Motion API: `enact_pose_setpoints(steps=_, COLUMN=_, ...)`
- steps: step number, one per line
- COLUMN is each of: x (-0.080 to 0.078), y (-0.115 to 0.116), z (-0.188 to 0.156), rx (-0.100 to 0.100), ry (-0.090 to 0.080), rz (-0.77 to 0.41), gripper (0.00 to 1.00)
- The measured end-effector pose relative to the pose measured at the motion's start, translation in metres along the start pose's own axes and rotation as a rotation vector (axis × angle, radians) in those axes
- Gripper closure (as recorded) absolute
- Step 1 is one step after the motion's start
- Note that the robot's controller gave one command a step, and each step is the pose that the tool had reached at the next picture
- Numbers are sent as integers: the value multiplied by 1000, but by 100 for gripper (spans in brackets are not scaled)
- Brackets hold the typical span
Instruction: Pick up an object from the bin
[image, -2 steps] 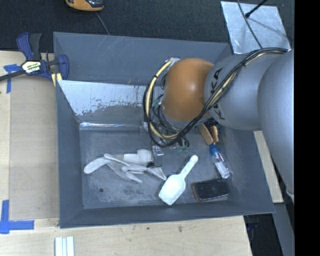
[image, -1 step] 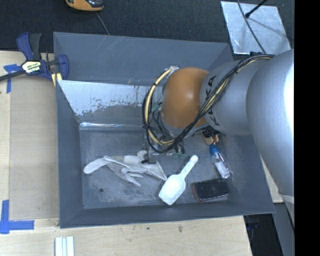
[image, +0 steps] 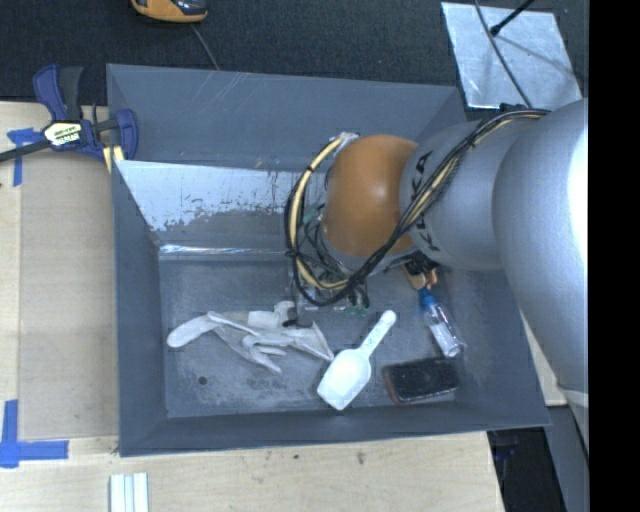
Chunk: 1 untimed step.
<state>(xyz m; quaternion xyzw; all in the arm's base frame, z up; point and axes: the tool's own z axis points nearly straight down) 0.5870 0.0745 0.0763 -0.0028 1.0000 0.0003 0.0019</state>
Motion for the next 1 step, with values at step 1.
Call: enact_pose_setpoints(steps=1, x=16, y=-22, z=-134, rx=1, ry=0, rz=34, gripper=100)
